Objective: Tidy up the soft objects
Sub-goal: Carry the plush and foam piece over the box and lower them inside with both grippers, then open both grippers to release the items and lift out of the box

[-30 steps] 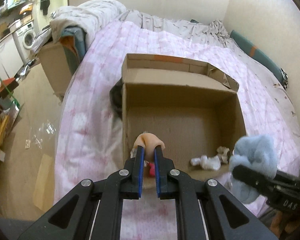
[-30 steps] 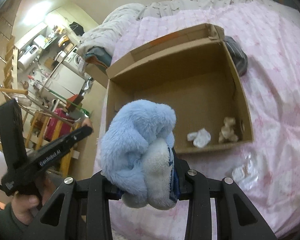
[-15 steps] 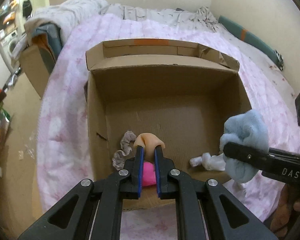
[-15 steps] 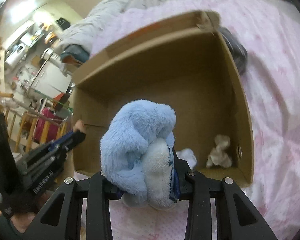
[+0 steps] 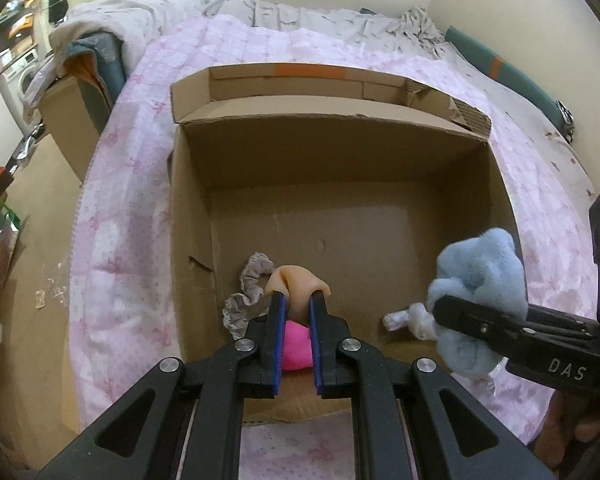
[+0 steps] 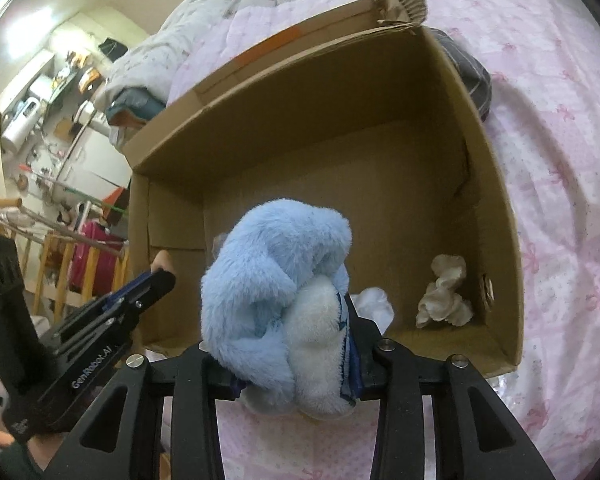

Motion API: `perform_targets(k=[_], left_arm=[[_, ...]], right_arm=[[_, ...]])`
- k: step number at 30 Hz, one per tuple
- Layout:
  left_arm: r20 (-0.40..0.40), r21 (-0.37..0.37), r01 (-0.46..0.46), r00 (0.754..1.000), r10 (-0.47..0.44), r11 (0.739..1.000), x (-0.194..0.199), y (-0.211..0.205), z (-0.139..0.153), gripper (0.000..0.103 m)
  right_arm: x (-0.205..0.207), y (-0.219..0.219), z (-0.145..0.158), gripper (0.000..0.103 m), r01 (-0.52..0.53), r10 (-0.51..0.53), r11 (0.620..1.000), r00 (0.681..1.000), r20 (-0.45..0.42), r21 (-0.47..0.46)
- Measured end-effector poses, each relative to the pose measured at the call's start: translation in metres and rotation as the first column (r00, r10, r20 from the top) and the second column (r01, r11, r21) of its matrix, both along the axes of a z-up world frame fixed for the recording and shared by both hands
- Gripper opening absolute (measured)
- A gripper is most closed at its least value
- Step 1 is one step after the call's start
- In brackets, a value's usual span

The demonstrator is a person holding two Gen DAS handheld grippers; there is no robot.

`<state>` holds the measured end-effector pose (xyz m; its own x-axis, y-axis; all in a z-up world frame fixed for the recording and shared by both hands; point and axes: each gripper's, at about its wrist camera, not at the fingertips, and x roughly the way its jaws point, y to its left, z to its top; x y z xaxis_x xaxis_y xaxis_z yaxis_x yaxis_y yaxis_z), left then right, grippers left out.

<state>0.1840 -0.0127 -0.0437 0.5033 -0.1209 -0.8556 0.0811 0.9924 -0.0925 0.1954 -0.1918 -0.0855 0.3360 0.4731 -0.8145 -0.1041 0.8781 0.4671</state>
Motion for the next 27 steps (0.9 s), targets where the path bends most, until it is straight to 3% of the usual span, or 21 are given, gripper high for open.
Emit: perform_targets(k=[13,24,27], left_arm=[[-0.006,-0.001,0.022,1.0,-0.022,1.0,-0.003,-0.009,-0.003,0.01],[-0.003,-0.001,0.033,0.999,-0.033,0.999,-0.006,-0.01,-0.001,0.02],[0.004,-0.011,0.046,0.999,-0.046,0.999,-0.008,-0.013,0.002,0.04]], right_arm=[[-0.002,0.004,-0.002,0.052,0.002,-0.002,1.0,1.0,0.012,-0.027],[0.0,-0.005,0.005,0.063,0.042,-0.043,0.999,0.999,0.027,0.013],[0.001,-0.008,0.01,0.07,0.061,-0.062,0.998,0.997,0.045,0.024]])
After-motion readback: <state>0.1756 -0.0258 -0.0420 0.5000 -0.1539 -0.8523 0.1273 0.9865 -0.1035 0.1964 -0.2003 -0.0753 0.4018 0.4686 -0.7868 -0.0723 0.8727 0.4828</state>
